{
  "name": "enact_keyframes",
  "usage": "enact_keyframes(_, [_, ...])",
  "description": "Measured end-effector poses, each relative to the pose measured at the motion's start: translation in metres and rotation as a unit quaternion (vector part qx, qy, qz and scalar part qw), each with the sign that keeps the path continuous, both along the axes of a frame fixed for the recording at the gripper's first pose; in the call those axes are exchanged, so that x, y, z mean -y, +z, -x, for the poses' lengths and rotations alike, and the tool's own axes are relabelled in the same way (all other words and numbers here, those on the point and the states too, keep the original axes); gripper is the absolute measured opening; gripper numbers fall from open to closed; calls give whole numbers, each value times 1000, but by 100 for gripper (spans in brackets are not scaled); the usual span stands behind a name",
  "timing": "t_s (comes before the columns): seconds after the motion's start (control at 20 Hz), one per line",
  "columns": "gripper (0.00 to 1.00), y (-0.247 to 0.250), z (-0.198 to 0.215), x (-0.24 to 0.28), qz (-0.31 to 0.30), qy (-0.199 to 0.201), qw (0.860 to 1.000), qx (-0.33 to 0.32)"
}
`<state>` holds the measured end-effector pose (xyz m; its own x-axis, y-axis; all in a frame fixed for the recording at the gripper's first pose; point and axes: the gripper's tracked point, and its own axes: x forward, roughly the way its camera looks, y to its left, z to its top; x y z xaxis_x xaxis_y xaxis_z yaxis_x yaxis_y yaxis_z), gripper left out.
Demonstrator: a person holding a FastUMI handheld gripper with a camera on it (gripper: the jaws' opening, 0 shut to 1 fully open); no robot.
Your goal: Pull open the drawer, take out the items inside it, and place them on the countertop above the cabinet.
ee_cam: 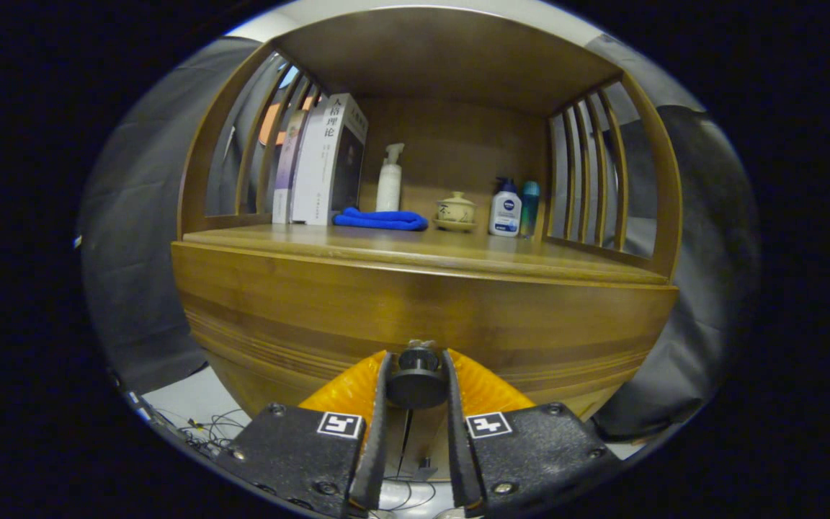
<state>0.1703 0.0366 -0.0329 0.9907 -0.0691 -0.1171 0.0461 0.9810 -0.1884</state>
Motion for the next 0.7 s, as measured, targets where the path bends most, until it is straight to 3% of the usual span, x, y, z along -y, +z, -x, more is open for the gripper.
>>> enact_keyframes(0.25, [34, 0, 3, 0, 3, 0, 1000, -2])
enact_keyframes(0.7, [33, -2, 21, 0, -5, 5, 1000, -2])
